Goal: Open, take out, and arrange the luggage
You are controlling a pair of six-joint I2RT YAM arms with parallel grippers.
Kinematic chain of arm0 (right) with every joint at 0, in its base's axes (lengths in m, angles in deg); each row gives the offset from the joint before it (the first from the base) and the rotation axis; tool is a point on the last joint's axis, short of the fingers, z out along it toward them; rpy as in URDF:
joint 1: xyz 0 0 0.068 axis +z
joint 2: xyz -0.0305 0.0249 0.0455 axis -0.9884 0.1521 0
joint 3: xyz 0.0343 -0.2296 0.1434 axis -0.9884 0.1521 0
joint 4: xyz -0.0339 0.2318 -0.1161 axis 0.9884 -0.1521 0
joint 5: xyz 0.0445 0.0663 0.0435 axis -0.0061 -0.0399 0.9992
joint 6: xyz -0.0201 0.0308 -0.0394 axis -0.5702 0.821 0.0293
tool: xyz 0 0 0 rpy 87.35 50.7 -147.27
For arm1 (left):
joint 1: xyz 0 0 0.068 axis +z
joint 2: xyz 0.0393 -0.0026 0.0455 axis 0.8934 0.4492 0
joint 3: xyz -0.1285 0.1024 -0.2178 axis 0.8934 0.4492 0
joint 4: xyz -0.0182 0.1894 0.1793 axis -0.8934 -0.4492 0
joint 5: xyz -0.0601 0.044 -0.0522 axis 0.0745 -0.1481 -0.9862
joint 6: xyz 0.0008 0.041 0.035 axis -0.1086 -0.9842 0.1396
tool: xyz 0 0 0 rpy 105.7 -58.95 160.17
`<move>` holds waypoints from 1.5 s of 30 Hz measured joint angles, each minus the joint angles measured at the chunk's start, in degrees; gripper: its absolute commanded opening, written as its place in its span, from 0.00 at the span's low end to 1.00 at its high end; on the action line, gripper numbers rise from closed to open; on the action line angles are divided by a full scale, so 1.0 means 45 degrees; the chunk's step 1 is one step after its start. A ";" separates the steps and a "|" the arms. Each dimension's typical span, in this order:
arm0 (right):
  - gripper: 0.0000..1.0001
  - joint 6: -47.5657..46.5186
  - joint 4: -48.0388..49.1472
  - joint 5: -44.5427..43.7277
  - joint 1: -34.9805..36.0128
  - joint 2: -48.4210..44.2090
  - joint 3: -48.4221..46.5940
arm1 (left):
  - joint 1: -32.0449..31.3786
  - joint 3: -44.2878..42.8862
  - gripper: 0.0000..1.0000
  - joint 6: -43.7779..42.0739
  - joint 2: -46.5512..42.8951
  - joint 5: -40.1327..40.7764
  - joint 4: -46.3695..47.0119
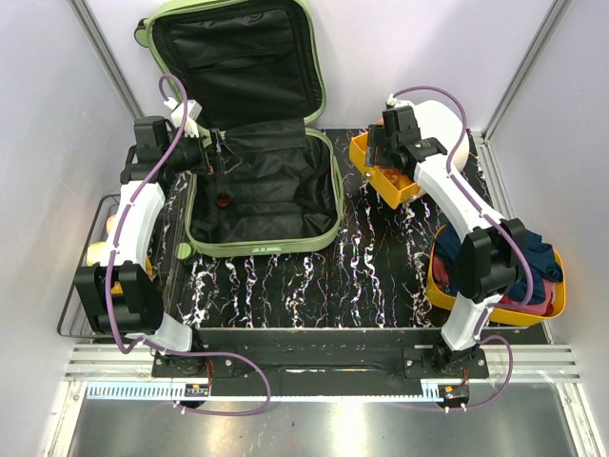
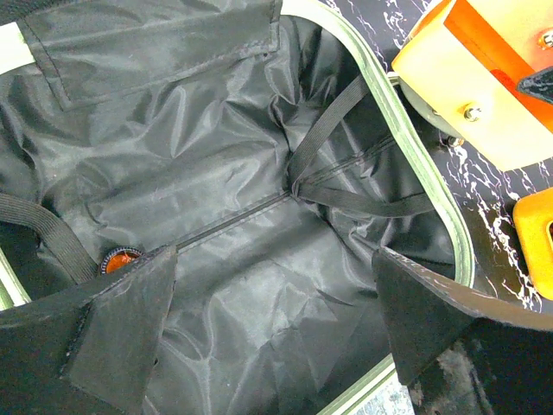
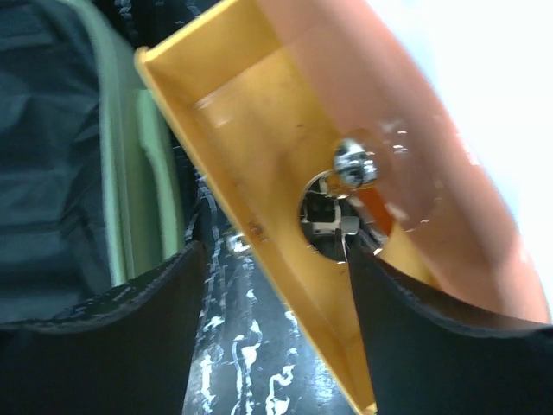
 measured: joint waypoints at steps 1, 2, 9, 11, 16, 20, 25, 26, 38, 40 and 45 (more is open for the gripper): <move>0.62 -0.0107 0.0000 0.0423 0.0000 -0.0078 0.0015 | 0.0005 -0.0019 0.99 0.0005 0.0000 -0.0005 0.0005; 0.59 -0.0262 0.0102 0.1044 0.0000 -0.0248 0.0131 | 0.0000 -0.0029 0.99 0.0005 0.0005 -0.0010 0.0015; 0.32 -0.2021 0.0223 0.3463 0.0442 -0.0928 0.0491 | 0.0005 -0.0034 0.99 0.0024 0.0005 -0.0005 0.0155; 0.29 -0.2560 0.0155 0.3667 0.0622 -0.0855 0.0539 | 0.0000 -0.0029 0.99 0.0019 0.0005 0.0000 0.0209; 0.28 -0.3376 0.0005 0.3104 0.0777 -0.0243 0.0539 | 0.0000 -0.0029 0.99 0.0015 0.0005 0.0024 0.0233; 0.30 -0.3847 -0.0063 0.1826 0.0777 0.0573 0.0534 | 0.0000 -0.0029 0.99 0.0015 0.0005 0.0141 0.0243; 0.33 -0.4920 0.0753 -0.0107 0.0831 0.1054 0.0816 | 0.0000 0.0121 0.99 0.0015 -0.0112 0.0398 0.0539; 0.34 -0.5187 0.1166 -0.0486 0.0835 0.1054 0.0971 | 0.0000 0.0141 0.99 0.0010 -0.0136 0.0442 0.0554; 0.55 -0.7621 0.4381 -0.2263 0.0840 0.1054 0.1783 | 0.0000 0.0146 0.99 0.0010 -0.0175 0.0607 0.0593; 0.60 -0.7893 0.4206 -0.1792 0.0821 0.1015 0.1744 | 0.0000 0.0146 0.99 -0.0073 -0.0175 0.0588 0.0544; 0.88 -0.9481 0.1802 0.1826 0.0724 0.0364 0.0971 | -0.0063 -0.0253 0.99 -0.0908 -0.0097 -0.0087 -0.0340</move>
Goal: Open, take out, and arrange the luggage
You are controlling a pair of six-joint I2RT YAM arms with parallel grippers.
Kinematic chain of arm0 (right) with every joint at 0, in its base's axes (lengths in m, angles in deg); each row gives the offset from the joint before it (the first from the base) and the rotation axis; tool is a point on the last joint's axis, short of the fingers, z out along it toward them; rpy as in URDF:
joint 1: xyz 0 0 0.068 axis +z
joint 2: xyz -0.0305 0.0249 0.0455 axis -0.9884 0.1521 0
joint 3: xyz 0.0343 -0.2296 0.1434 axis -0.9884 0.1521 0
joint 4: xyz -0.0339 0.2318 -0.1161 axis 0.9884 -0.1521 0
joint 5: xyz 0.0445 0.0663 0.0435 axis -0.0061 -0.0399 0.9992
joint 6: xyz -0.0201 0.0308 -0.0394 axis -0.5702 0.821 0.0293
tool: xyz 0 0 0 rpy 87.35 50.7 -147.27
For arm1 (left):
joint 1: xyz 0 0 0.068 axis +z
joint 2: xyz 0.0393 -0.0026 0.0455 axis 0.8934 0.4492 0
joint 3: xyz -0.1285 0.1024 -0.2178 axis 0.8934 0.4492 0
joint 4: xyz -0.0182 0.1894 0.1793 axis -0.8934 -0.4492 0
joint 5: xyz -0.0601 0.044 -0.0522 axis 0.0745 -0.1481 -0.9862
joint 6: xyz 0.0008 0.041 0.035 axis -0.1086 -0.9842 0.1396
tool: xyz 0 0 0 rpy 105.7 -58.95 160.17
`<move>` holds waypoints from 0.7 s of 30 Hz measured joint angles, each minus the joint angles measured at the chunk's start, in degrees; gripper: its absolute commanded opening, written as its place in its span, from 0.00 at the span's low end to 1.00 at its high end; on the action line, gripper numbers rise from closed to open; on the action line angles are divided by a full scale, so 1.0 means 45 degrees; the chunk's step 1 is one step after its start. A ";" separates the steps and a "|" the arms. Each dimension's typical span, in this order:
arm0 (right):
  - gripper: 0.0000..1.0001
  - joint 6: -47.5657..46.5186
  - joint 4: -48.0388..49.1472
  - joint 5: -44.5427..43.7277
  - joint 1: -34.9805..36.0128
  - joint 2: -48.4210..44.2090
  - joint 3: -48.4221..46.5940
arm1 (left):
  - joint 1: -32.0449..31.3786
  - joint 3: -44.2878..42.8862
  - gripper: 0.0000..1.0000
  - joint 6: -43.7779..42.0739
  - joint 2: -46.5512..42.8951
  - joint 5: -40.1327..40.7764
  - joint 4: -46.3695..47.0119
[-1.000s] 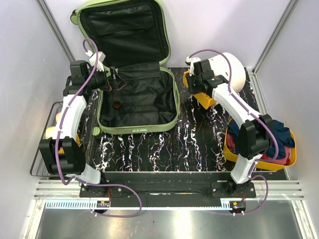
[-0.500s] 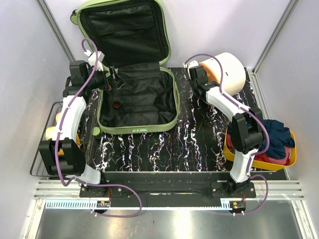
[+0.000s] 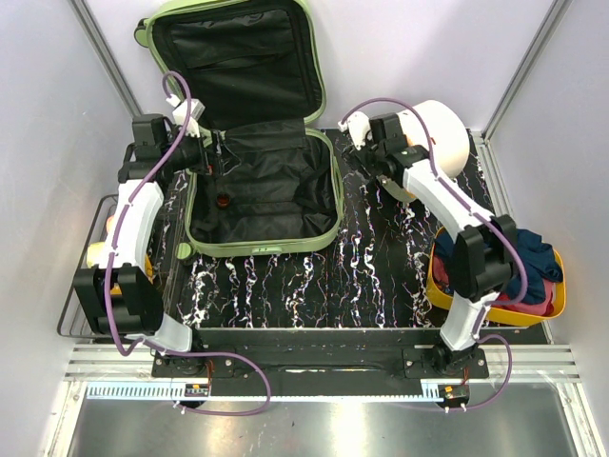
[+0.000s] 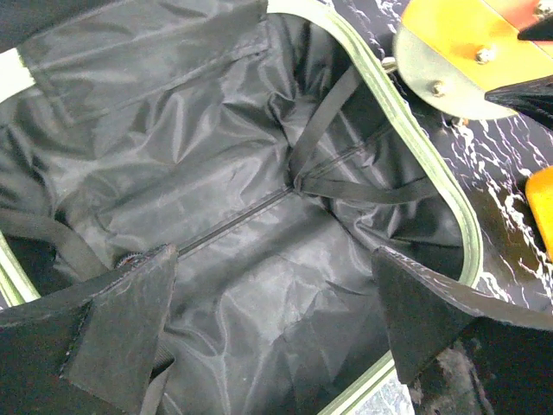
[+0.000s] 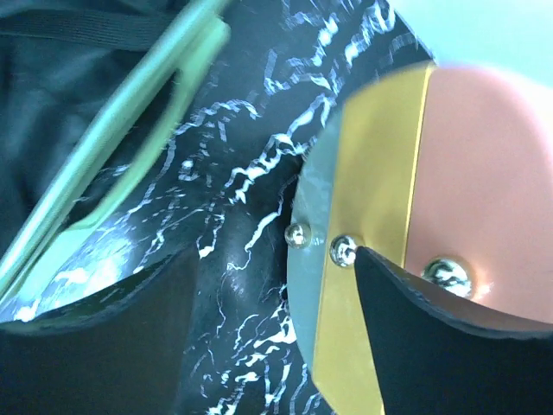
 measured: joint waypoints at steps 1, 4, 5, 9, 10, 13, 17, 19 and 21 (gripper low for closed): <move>0.89 -0.0403 -0.0525 0.0811 -0.0010 -0.0248 -0.0248 | -0.0010 -0.0136 0.99 -0.0209 0.0019 -0.0228 -0.0180; 0.89 -0.1622 -0.1991 0.2293 -0.0039 -0.0743 -0.1549 | -0.0097 -0.0306 0.99 -0.0889 0.0019 -0.0976 -0.0495; 0.88 -0.1982 -0.2273 0.2516 -0.0058 -0.0792 -0.2040 | -0.0117 -0.0306 0.99 -0.1054 0.0019 -0.1166 -0.0554; 0.83 -0.4289 -0.2584 0.2943 -0.0219 -0.1166 -0.3113 | -0.0248 -0.0301 0.99 -0.1642 0.0019 -0.1817 -0.0865; 0.83 -0.4930 -0.2633 0.2919 -0.0262 -0.1302 -0.3016 | -0.0272 -0.0301 0.99 -0.1749 0.0019 -0.1962 -0.0874; 0.81 -0.6917 -0.2511 0.2803 -0.0384 -0.1656 -0.2142 | -0.0301 -0.0296 0.99 -0.2001 0.0015 -0.2317 -0.0913; 0.79 -0.9088 -0.2642 0.2628 -0.0427 -0.1540 -0.1248 | -0.0301 -0.0291 0.99 -0.2157 0.0015 -0.2696 -0.0913; 0.77 -0.9938 -0.2618 0.2458 -0.0452 -0.1345 -0.1137 | -0.0301 -0.0277 0.99 -0.2161 0.0015 -0.2856 -0.0913; 0.76 -1.0627 -0.2409 0.2322 -0.0481 -0.1248 -0.0976 | -0.0301 -0.0272 0.99 -0.2152 0.0015 -0.2939 -0.0913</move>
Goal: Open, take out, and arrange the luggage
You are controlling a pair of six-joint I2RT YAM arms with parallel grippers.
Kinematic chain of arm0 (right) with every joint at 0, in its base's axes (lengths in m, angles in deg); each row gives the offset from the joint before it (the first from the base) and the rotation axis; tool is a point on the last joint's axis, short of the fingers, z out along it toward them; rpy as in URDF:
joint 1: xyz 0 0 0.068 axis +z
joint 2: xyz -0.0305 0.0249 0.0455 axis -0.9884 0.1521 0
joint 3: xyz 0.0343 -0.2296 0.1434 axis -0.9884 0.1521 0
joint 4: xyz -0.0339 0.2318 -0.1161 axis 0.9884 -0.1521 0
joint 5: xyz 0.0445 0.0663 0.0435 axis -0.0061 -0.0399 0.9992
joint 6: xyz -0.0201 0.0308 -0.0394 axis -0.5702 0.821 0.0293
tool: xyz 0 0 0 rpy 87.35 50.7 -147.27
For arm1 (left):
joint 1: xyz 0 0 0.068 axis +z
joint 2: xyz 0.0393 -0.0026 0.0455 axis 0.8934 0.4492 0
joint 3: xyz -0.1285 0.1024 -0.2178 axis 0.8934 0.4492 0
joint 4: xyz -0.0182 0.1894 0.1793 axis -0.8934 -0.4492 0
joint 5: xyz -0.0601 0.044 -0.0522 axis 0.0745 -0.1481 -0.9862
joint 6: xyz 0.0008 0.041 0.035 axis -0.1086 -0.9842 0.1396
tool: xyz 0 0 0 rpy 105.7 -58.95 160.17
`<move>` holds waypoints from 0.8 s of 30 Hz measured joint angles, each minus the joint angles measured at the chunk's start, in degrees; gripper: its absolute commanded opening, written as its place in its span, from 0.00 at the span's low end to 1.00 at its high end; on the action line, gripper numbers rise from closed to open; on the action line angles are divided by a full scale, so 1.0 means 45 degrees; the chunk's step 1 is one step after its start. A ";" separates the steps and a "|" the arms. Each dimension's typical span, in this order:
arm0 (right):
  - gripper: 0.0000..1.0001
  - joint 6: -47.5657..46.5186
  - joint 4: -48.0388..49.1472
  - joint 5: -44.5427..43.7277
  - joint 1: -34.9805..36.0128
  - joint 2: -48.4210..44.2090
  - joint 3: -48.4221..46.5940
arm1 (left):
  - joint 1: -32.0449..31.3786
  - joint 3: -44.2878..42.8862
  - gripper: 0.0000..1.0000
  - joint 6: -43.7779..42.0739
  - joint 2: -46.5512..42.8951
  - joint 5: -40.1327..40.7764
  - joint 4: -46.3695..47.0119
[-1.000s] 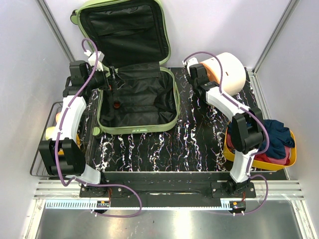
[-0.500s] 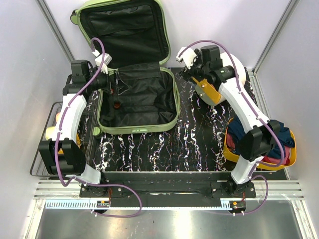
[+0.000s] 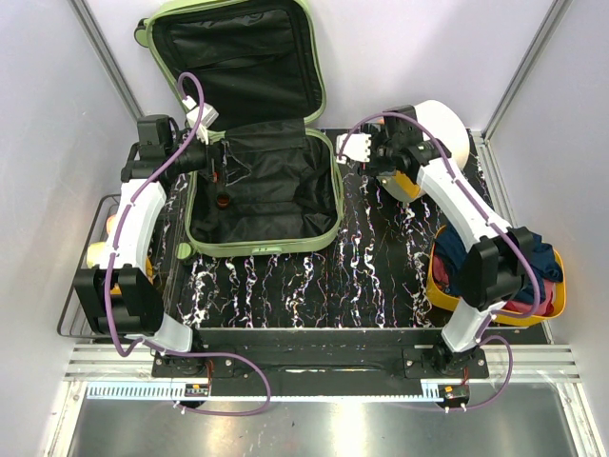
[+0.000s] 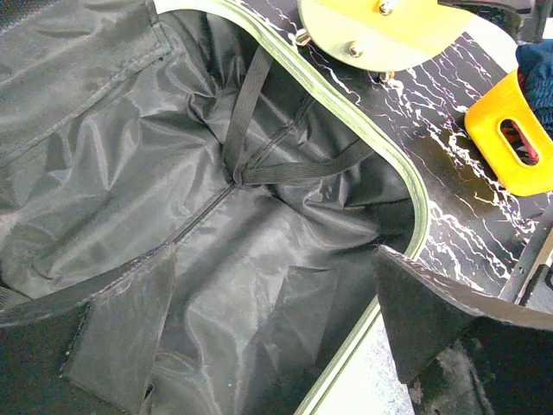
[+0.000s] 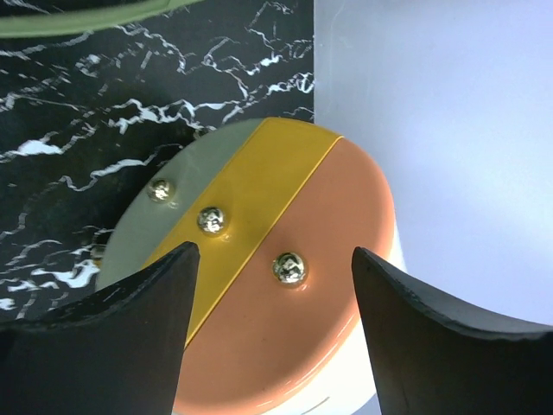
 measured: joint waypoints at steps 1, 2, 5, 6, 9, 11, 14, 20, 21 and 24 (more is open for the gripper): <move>0.75 -0.0248 0.0136 -0.0078 -0.0019 0.0015 0.0097 | 0.0000 0.0000 0.99 0.0005 0.0000 -0.0019 0.0000; 0.75 -0.0588 0.0364 -0.0189 -0.0034 0.0024 0.0257 | 0.0000 0.0000 0.99 0.0005 0.0000 -0.0039 0.0000; 0.73 -0.1481 0.0952 -0.0427 -0.0112 0.0092 0.0680 | 0.0000 0.0000 0.99 0.0005 0.0000 -0.0097 0.0000; 0.73 -0.1797 0.1171 -0.0539 -0.0131 0.0112 0.0850 | 0.0000 0.0000 0.99 0.0005 0.0000 -0.0097 0.0000; 0.70 -0.2569 0.1661 -0.0670 -0.0243 0.0185 0.1229 | 0.0000 0.0000 0.99 0.0000 0.0000 -0.0102 0.0000; 0.66 -0.2977 0.1914 -0.0753 -0.0345 0.0325 0.1282 | 0.0000 0.0000 0.99 0.0000 0.0000 -0.0102 0.0000; 0.57 -0.3541 0.2380 -0.0845 -0.0607 0.0631 0.1287 | 0.0000 0.0000 0.99 0.0000 0.0000 -0.0102 0.0000; 0.35 -0.4342 0.2943 -0.0563 -0.0976 0.0947 0.1292 | 0.0000 0.0000 0.99 -0.0005 0.0000 -0.0102 0.0000; 0.32 -0.4376 0.2900 -0.0491 -0.1001 0.0947 0.1297 | 0.0000 0.0000 0.99 -0.0010 0.0000 -0.0102 0.0000; 0.29 -0.4551 0.2778 -0.0238 -0.1054 0.0947 0.1341 | 0.0000 0.0000 0.99 -0.0015 0.0000 -0.0102 0.0000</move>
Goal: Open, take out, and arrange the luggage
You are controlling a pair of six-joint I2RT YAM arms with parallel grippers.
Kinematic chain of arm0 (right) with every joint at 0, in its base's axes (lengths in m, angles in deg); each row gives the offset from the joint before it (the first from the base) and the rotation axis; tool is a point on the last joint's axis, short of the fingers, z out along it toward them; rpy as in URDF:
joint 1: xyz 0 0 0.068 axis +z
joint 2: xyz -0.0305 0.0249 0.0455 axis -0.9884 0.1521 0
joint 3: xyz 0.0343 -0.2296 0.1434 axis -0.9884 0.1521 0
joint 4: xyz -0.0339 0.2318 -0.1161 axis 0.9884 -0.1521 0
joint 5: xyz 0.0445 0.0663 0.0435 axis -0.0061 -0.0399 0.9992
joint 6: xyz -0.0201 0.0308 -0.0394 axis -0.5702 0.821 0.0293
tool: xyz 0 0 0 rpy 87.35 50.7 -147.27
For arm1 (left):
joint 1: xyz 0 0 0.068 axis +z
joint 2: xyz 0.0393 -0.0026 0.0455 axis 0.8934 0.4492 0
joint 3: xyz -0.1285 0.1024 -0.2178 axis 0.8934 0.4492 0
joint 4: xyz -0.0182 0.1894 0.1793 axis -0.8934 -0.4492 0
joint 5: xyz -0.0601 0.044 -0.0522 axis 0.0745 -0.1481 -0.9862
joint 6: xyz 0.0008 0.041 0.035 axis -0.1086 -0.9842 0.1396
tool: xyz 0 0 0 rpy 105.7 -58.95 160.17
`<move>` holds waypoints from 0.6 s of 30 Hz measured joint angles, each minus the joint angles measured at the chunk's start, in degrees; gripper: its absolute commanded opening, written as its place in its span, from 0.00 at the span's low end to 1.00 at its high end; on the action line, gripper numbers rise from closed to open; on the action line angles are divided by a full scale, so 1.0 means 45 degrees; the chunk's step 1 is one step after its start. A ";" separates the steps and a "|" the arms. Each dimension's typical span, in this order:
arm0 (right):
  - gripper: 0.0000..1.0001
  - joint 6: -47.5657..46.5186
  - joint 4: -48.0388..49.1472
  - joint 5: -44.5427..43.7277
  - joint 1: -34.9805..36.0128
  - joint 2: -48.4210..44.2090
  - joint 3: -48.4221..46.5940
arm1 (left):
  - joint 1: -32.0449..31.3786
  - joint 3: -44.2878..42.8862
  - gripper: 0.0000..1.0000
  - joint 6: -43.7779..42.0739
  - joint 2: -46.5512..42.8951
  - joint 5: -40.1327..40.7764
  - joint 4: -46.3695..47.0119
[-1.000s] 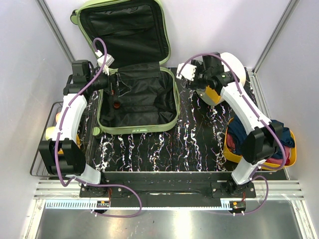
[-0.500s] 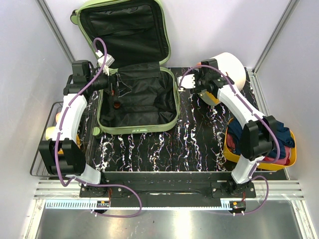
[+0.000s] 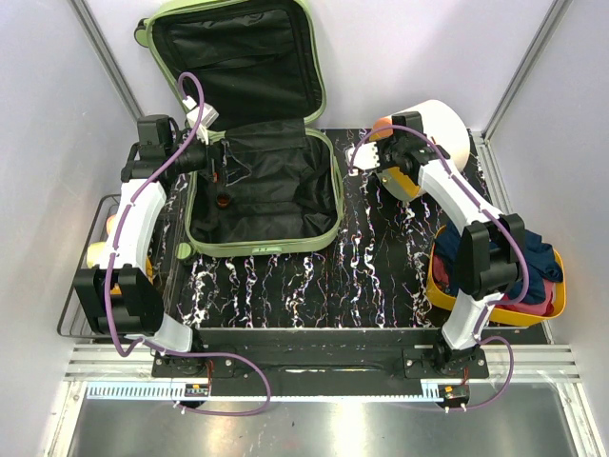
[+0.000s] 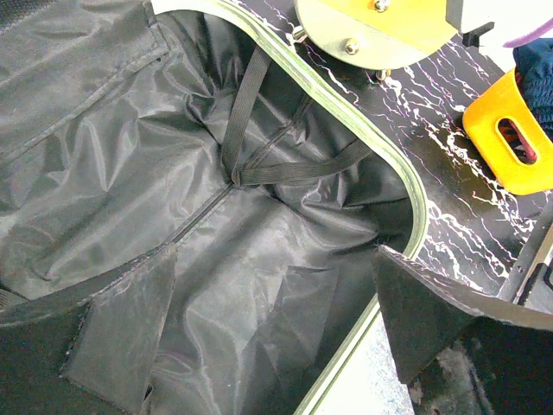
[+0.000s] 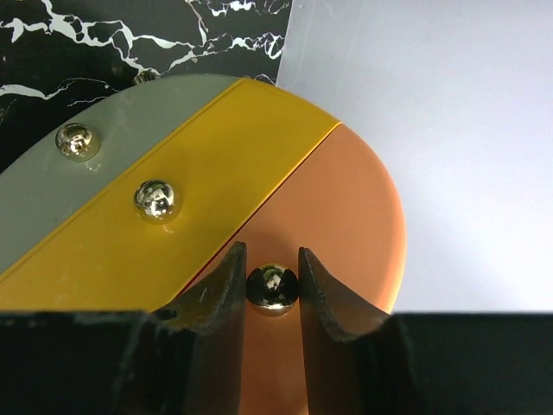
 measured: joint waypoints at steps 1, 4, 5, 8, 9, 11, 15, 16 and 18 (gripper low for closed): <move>0.29 -0.0058 -0.0019 0.0097 -0.0015 0.0000 0.0005 | 0.0000 0.0000 0.99 -0.0005 0.0000 0.0000 0.0000; 0.26 -0.0257 -0.0073 0.0418 -0.0053 0.0000 0.0029 | 0.0000 0.0000 0.99 -0.0005 0.0000 0.0000 0.0000; 0.26 -0.0316 -0.0102 0.0491 -0.0058 -0.0005 0.0034 | 0.0000 0.0000 0.99 -0.0015 0.0000 0.0000 0.0000; 0.21 -0.0418 -0.0180 0.0772 -0.0078 -0.0024 0.0034 | 0.0000 0.0000 0.99 -0.0039 0.0000 0.0005 0.0000; 0.21 -0.0452 -0.0228 0.0860 -0.0078 -0.0039 0.0029 | 0.0000 0.0000 0.99 -0.0039 0.0000 0.0005 0.0000; 0.20 -0.0491 -0.0316 0.1083 -0.0063 -0.0083 0.0029 | 0.0000 0.0000 0.99 -0.0039 0.0000 0.0005 0.0000; 0.20 -0.0554 -0.0539 0.1350 0.0112 -0.0155 0.0029 | 0.0000 0.0000 0.99 -0.0044 0.0000 0.0015 0.0000; 0.20 -0.0554 -0.0573 0.1384 0.0170 -0.0165 0.0029 | 0.0000 0.0000 0.99 -0.0039 0.0000 0.0024 0.0000; 0.20 -0.0554 -0.0656 0.1423 0.0340 -0.0185 0.0034 | 0.0000 0.0000 0.99 -0.0044 0.0000 0.0058 0.0000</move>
